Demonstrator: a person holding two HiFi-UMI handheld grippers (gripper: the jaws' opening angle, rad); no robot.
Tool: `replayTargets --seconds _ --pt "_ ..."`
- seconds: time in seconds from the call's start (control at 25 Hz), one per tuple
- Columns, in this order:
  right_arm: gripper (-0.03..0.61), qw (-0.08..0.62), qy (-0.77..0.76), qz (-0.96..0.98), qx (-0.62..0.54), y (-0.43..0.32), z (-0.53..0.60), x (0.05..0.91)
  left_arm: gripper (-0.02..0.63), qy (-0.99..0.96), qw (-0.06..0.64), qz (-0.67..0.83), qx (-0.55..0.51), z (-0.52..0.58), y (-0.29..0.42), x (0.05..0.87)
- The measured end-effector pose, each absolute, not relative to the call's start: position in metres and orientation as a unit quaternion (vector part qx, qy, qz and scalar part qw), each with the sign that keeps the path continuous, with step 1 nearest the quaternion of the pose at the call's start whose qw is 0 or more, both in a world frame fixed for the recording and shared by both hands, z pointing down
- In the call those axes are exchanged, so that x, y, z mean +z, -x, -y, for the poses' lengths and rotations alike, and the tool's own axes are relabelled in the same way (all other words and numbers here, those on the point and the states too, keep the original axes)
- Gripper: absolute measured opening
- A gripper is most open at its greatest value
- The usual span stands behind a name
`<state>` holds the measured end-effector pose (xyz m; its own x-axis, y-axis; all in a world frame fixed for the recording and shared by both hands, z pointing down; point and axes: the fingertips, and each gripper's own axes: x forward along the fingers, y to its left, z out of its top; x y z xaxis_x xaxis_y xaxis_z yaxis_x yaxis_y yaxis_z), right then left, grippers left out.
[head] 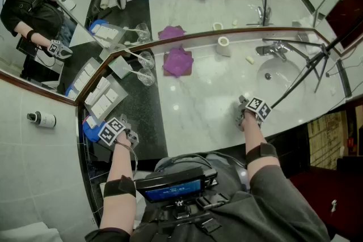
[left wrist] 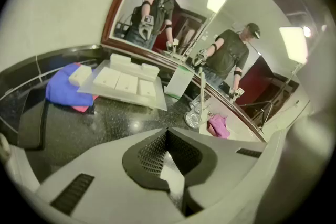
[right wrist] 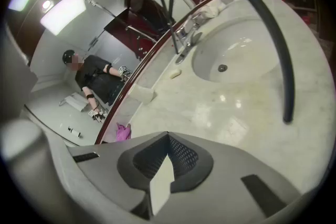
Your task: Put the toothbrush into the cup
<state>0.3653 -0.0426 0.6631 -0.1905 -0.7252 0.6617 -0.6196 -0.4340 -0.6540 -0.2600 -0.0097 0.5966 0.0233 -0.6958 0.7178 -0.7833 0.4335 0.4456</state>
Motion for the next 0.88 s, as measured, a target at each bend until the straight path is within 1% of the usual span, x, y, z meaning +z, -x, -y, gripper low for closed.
replayTargets --seconds 0.2,0.4,0.64,0.76,0.88 --pt "0.017 0.014 0.615 -0.596 -0.517 -0.321 0.072 0.635 0.000 -0.595 0.400 0.692 0.086 0.037 0.266 0.566" --pt "0.017 0.000 0.582 -0.673 -0.457 -0.263 0.110 0.589 0.000 -0.659 0.306 0.679 0.108 0.063 0.261 0.525" --pt "0.018 -0.021 0.524 -0.775 -0.353 -0.175 0.149 0.512 0.000 -0.707 0.246 0.654 0.107 0.082 0.253 0.493" --pt "0.018 -0.052 0.501 -0.814 -0.288 -0.138 0.160 0.486 0.000 -0.719 0.216 0.652 0.108 0.087 0.253 0.476" --pt "0.018 -0.110 0.477 -0.846 -0.212 -0.104 0.164 0.474 0.000 -0.725 0.183 0.655 0.111 0.092 0.259 0.456"
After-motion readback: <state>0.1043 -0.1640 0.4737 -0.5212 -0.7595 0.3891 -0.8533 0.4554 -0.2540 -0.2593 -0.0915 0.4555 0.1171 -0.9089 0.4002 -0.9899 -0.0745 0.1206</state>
